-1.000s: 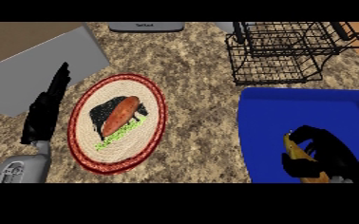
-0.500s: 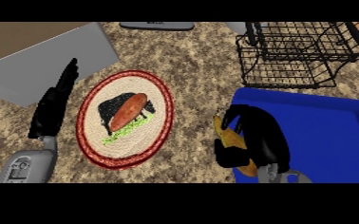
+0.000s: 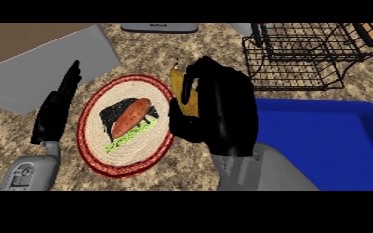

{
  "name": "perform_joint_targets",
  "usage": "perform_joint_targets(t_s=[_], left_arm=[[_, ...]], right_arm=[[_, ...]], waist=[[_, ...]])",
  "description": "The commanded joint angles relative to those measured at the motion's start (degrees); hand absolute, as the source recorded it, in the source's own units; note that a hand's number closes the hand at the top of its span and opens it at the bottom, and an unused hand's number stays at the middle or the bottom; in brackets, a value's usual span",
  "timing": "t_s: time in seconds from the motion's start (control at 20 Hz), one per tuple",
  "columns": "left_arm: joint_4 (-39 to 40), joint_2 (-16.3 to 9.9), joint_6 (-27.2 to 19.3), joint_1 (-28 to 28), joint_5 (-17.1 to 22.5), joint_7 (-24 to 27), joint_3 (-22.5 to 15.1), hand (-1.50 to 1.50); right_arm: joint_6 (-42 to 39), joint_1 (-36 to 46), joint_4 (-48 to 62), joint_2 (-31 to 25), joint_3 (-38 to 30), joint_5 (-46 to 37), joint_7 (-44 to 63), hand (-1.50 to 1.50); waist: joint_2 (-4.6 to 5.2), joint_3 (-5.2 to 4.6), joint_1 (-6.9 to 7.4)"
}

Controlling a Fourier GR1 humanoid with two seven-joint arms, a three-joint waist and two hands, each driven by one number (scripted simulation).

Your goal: Pick the pear from the tray and place it in the tiered basket

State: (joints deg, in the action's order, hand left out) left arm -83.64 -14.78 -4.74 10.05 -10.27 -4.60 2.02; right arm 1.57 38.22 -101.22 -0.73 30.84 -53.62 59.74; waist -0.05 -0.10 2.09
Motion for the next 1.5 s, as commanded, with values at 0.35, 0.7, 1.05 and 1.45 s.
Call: perform_joint_targets(t_s=[0.35,0.7,1.05,1.45], left_arm=[[0.3,0.1,-0.2,1.3,0.1,-1.3,1.6,0.0],[-0.1,-1.0,2.6,-2.7,1.6,1.5,3.0,0.0],[0.4,1.0,0.8,-2.4,-0.6,2.1,1.7,0.0],[1.9,-0.6,1.9,-0.7,0.4,3.3,3.9,0.0]], right_arm=[[-15.8,20.1,2.9,-3.7,-13.4,-1.3,3.1,1.5],[-13.4,21.8,12.5,-6.1,-22.7,3.5,-7.5,1.5],[-12.3,22.0,22.2,-13.1,-21.6,-2.8,-15.1,1.5],[-11.7,27.3,35.4,-22.0,-25.1,-7.7,-22.9,1.5]], waist=[[-0.15,0.07,-2.39],[0.05,0.08,-1.71],[0.17,0.06,-1.59],[0.25,0.06,-1.44]])
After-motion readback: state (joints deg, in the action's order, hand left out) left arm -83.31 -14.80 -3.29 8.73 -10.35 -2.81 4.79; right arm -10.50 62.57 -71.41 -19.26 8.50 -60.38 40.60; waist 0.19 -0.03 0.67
